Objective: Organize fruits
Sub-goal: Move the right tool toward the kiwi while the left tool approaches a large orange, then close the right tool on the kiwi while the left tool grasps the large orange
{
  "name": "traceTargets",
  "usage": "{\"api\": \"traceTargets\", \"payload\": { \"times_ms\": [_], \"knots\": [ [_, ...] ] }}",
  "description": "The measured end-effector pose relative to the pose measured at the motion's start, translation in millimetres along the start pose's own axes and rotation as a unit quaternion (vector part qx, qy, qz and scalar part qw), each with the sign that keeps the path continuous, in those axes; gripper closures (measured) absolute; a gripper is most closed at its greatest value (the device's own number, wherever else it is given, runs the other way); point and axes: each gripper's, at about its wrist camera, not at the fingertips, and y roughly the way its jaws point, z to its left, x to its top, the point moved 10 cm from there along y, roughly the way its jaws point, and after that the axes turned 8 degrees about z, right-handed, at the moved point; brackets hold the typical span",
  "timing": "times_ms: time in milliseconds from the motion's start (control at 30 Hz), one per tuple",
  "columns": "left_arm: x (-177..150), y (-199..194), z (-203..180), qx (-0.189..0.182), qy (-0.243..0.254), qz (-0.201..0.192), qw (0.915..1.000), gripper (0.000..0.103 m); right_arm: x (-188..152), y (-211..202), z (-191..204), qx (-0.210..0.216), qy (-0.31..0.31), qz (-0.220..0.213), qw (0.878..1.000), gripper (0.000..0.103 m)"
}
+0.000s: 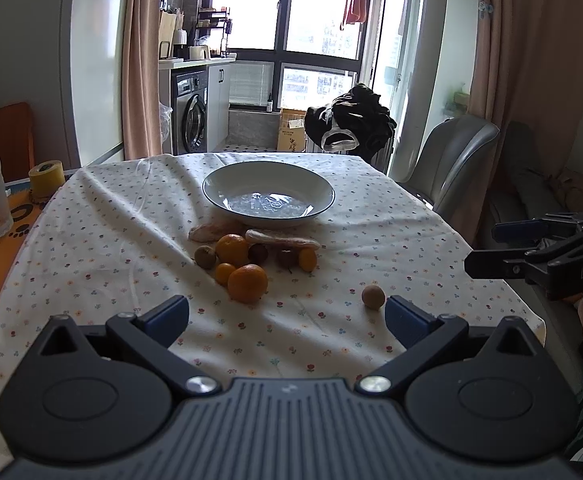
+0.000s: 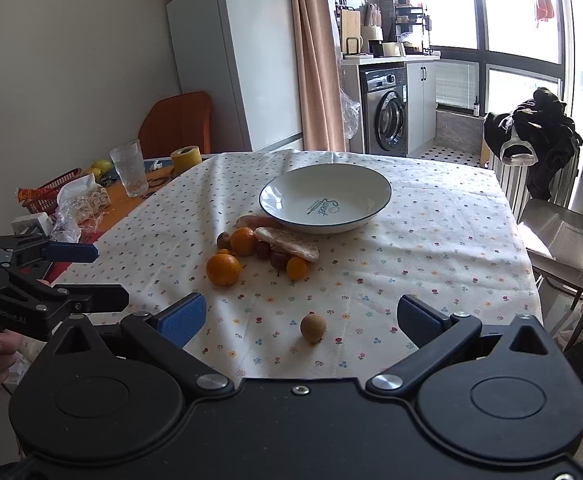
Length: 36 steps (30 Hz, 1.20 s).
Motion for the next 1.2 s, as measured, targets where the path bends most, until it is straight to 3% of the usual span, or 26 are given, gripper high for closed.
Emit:
{"api": "traceTargets", "payload": {
  "times_ms": [367, 700, 833, 1000, 1200],
  "knots": [
    [1, 17, 12, 0.039, -0.003, -0.005, 0.9992, 0.000, -9, 24, -2, 0.035, 0.004, 0.002, 0.999, 0.002],
    [-3, 49, 25, 0.035, -0.025, -0.001, 0.9991, 0.005, -22, 64, -2, 0.054, 0.017, 0.027, 0.998, 0.027],
    [-3, 58, 27, 0.034, -0.029, 0.000, 0.9990, 0.011, -22, 79, -5, 0.056, 0.029, 0.034, 0.997, 0.032],
    [-2, 73, 30, 0.038, -0.031, 0.006, 0.9988, 0.014, -24, 100, -6, 0.051, 0.029, 0.049, 0.997, 0.042],
    [1, 91, 30, 0.035, -0.032, 0.014, 0.9988, 0.025, -24, 114, -16, 0.030, 0.033, 0.052, 0.998, 0.056]
  ]
}}
